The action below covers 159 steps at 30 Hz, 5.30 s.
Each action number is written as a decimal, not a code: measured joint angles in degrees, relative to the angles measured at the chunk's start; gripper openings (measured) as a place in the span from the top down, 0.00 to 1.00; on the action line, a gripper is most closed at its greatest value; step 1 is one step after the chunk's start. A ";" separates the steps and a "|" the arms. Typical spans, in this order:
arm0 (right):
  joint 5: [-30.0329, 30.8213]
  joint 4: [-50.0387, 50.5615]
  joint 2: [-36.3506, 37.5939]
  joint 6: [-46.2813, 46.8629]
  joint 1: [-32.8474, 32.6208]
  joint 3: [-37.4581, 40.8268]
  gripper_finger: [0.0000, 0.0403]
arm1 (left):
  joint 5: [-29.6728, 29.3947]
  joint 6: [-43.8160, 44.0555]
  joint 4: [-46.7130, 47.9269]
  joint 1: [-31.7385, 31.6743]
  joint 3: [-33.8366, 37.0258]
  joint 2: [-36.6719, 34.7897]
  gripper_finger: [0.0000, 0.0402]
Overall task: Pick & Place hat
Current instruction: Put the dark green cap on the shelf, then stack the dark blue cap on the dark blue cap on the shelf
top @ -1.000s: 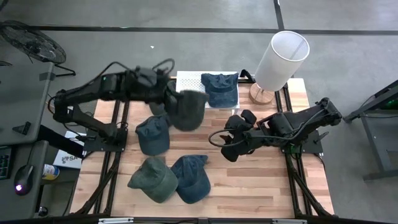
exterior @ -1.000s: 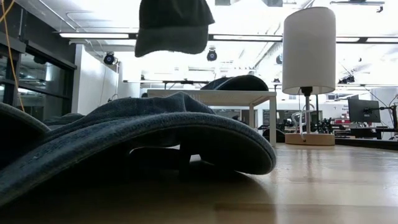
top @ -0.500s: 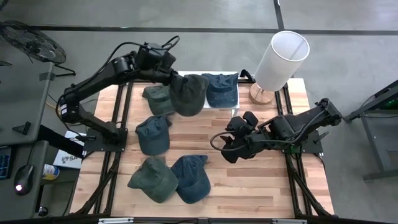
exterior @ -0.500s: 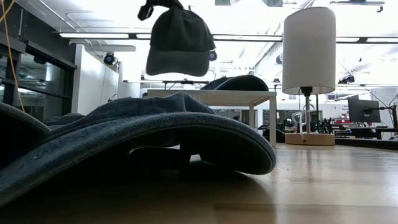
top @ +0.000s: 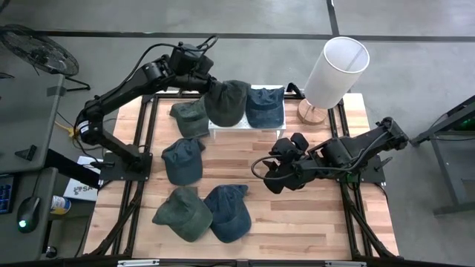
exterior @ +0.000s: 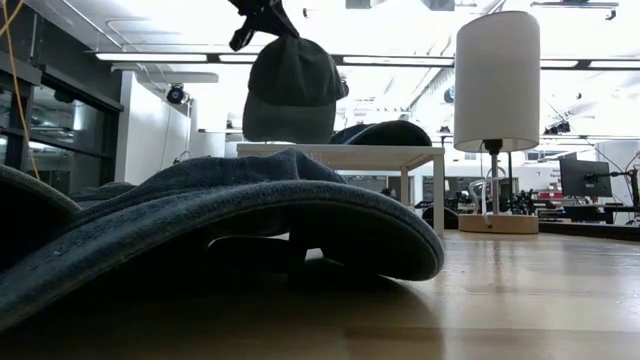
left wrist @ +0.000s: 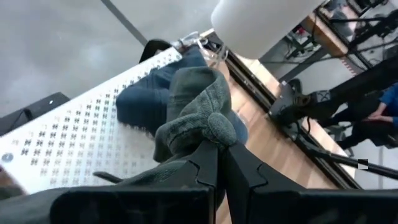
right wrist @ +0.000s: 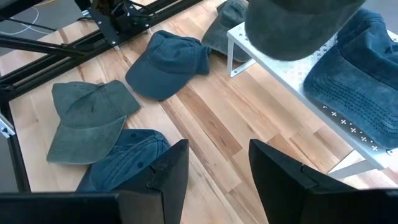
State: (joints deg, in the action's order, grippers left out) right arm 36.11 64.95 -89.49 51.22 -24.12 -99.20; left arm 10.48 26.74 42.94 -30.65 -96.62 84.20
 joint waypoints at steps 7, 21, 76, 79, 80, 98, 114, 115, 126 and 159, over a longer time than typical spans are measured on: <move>1.04 0.00 0.00 0.00 0.00 0.01 0.60 | 2.30 -0.73 0.02 -1.37 0.00 1.79 0.99; 3.15 0.04 -0.02 -0.04 0.15 0.01 0.60 | 0.28 -4.40 0.62 -3.24 0.07 4.39 0.99; 5.34 2.16 -0.02 2.99 1.25 0.02 0.60 | -0.66 -20.57 -2.13 -4.59 0.04 6.86 0.80; 5.34 2.17 -0.02 3.19 1.25 0.02 0.60 | -0.61 -20.66 -2.56 -4.59 0.04 6.86 0.74; 5.33 2.19 -0.02 3.34 1.25 0.02 0.60 | -0.61 -20.70 -2.65 -4.59 0.04 6.86 0.71; 4.89 2.26 -0.02 4.07 1.25 0.02 0.60 | -2.58 -19.43 -0.87 -4.57 0.00 6.82 0.45; 5.38 2.57 -0.02 3.87 1.25 0.02 0.60 | -2.54 -23.60 -3.69 -2.91 0.00 10.56 0.45; 5.37 2.61 -0.02 3.87 1.25 0.02 0.60 | -3.36 -23.67 -4.06 -2.68 0.00 10.74 0.45; 5.47 3.30 -0.02 4.02 1.25 0.02 0.60 | -3.57 -26.51 -5.71 -2.72 0.00 10.93 0.36; 3.54 3.48 -0.02 4.26 3.90 0.02 0.60 | -17.30 -24.96 -6.35 -2.69 0.09 8.40 0.21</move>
State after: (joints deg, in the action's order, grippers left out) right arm 39.65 68.42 -89.52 55.48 -20.22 -99.18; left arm -6.82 1.78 36.59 -33.34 -96.53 92.60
